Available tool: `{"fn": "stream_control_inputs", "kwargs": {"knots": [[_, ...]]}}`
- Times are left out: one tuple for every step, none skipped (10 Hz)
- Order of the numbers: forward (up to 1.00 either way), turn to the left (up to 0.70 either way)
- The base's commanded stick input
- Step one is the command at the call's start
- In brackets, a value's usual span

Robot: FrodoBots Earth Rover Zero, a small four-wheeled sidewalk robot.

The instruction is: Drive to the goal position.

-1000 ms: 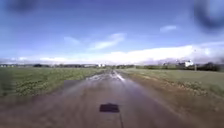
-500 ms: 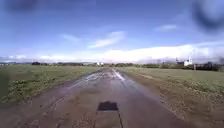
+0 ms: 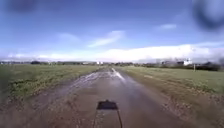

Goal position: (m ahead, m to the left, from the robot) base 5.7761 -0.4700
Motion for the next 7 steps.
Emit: {"fn": "stream_control_inputs", "kwargs": {"knots": [[0.70,0.00],[0.70,0.00],[0.70,0.00],[0.70,0.00],[0.70,0.00],[0.70,0.00],[0.70,0.00]]}}
